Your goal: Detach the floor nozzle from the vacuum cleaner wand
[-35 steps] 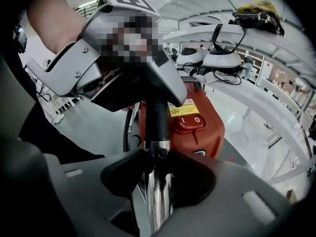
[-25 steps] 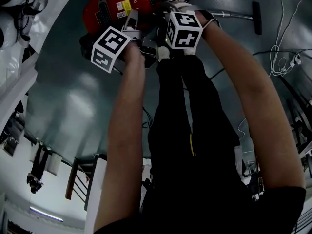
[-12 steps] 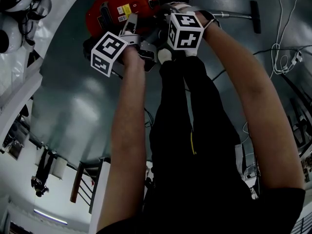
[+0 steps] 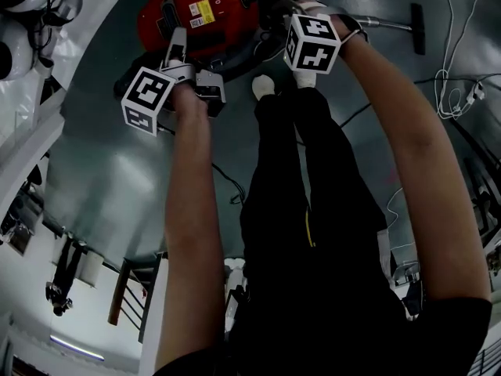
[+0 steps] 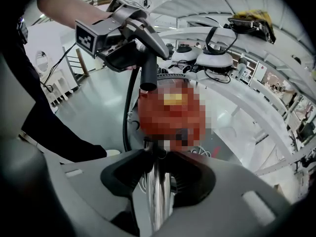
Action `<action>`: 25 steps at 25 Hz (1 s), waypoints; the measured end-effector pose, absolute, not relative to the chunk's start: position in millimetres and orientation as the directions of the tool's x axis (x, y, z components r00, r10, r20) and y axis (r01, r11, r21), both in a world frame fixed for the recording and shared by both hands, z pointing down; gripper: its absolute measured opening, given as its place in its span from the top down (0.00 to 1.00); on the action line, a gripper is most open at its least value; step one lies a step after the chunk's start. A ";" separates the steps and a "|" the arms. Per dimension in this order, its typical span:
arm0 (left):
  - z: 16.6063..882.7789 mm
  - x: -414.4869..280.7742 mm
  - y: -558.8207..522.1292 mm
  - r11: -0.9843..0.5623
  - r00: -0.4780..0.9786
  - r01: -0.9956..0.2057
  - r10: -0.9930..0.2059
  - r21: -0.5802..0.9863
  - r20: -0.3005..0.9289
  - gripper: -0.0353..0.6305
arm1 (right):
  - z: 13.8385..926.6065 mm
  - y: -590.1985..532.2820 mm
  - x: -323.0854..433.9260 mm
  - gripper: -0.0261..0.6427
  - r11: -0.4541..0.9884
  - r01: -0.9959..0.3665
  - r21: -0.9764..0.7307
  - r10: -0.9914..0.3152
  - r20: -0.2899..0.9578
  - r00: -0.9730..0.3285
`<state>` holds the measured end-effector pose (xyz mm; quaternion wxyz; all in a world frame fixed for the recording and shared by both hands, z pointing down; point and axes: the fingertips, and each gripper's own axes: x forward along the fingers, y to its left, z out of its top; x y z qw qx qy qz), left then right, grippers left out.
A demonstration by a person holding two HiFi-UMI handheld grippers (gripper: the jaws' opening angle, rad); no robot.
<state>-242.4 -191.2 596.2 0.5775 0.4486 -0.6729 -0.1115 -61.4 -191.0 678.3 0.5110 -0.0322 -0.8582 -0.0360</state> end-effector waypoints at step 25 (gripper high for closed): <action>602.2 -171.6 -196.7 0.517 0.185 -0.501 -0.720 0.694 0.669 0.70 | 679.0 -240.2 -61.5 0.71 0.992 -0.032 0.118 -0.120 0.893 -0.434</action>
